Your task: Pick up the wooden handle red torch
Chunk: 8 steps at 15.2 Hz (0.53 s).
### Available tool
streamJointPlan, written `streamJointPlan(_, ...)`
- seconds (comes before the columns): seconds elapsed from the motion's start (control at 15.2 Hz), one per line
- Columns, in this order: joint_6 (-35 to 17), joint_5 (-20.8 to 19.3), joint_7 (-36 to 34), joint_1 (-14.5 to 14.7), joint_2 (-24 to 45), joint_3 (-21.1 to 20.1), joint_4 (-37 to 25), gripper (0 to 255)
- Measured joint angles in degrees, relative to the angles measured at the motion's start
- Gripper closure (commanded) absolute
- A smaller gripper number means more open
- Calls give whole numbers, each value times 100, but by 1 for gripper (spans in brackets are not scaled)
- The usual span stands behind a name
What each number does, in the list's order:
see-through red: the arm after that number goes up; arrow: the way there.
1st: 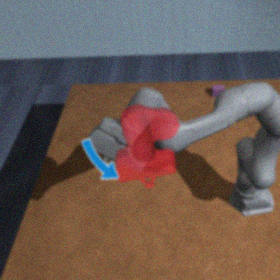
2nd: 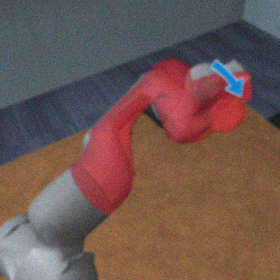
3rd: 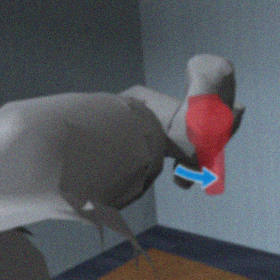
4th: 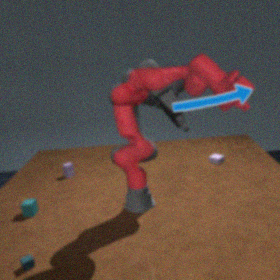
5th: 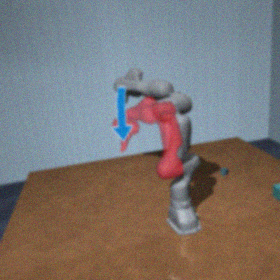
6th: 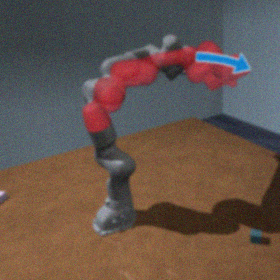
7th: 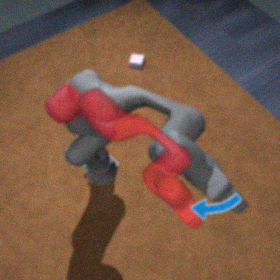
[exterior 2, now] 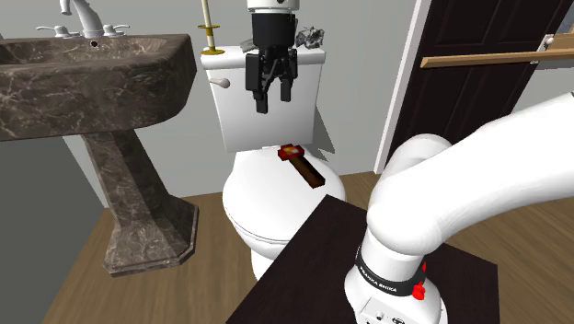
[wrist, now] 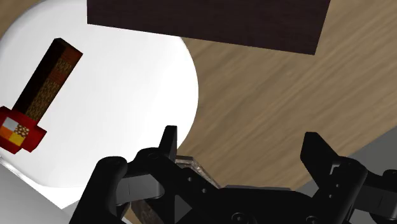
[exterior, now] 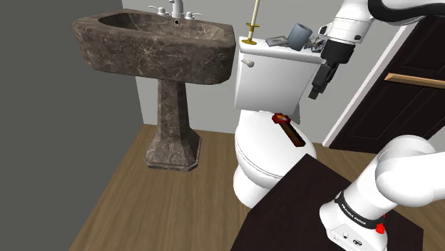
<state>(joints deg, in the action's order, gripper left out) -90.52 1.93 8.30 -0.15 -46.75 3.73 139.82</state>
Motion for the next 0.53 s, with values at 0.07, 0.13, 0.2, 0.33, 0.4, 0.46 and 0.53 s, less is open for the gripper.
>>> streamJointPlan(0.07,0,0,0,0,0,0,0,0)
streamJointPlan(0.13,-90,-15,-4,-18,38,13,52,0)
streamJointPlan(0.2,-215,-63,25,-63,78,66,136,0)
streamJointPlan(0.33,-538,-153,57,-153,222,165,309,0)
streamJointPlan(0.4,-682,-187,51,-195,281,198,385,0)
streamJointPlan(0.46,-854,-252,100,-253,443,284,390,0)
streamJointPlan(0.53,-1074,-310,140,-308,604,363,449,0)
